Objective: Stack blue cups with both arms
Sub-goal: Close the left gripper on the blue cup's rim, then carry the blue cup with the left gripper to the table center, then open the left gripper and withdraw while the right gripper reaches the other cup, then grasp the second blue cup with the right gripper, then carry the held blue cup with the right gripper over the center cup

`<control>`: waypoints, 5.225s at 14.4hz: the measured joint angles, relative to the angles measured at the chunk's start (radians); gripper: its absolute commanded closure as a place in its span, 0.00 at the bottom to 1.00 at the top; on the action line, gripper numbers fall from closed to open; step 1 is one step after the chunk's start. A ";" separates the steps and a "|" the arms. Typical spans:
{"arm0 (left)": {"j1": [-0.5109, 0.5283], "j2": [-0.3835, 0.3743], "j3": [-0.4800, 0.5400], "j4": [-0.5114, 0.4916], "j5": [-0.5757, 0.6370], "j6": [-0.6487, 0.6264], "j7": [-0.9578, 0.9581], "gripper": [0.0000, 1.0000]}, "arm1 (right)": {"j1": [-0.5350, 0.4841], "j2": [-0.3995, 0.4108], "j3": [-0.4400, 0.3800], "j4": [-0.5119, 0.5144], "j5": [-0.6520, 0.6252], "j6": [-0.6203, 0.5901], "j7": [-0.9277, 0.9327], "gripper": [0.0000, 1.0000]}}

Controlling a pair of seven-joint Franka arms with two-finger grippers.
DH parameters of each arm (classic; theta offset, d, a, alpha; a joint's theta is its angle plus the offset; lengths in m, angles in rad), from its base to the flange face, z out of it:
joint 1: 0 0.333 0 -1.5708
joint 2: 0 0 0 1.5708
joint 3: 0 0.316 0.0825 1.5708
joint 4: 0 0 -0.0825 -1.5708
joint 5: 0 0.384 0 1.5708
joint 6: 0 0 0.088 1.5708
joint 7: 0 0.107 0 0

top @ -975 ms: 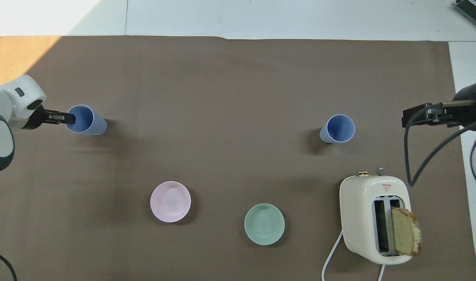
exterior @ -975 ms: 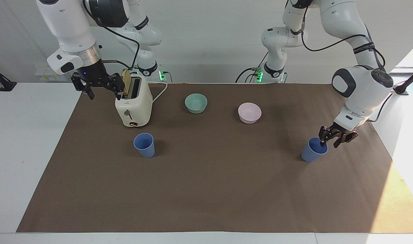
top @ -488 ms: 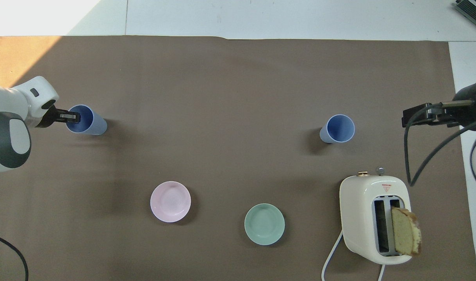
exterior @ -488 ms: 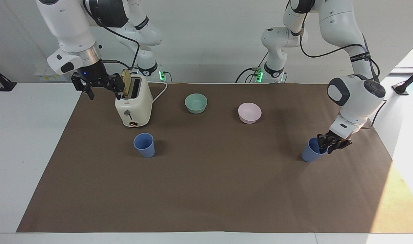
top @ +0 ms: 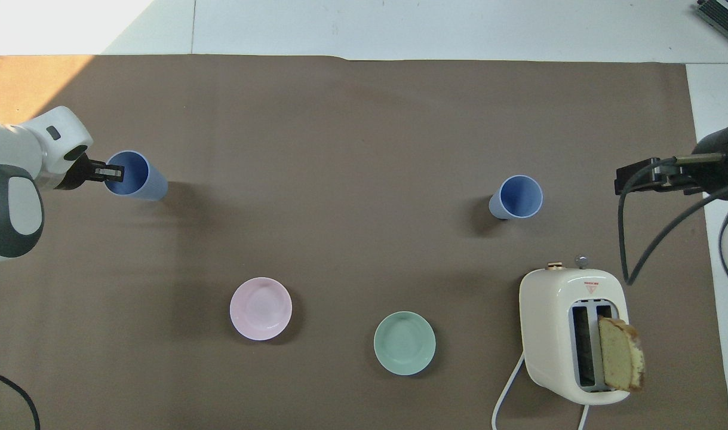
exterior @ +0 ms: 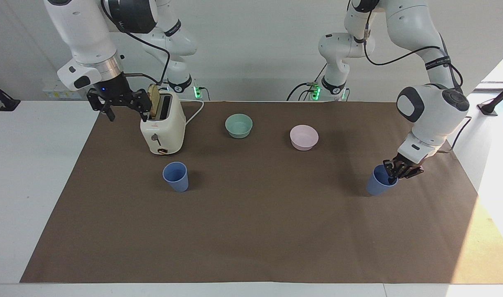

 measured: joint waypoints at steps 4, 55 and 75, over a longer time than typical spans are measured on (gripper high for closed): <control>-0.125 -0.032 -0.001 -0.001 0.000 -0.037 -0.128 1.00 | 0.000 0.000 0.000 0.000 0.000 0.000 0.000 0.00; -0.031 -0.188 0.068 0.365 0.070 -0.690 -0.094 0.00 | 0.022 0.247 0.005 -0.335 0.049 0.544 0.000 1.00; -0.031 -0.184 0.061 0.365 0.089 -0.693 -0.094 0.00 | 0.122 0.159 0.200 -0.034 0.134 0.189 0.436 1.00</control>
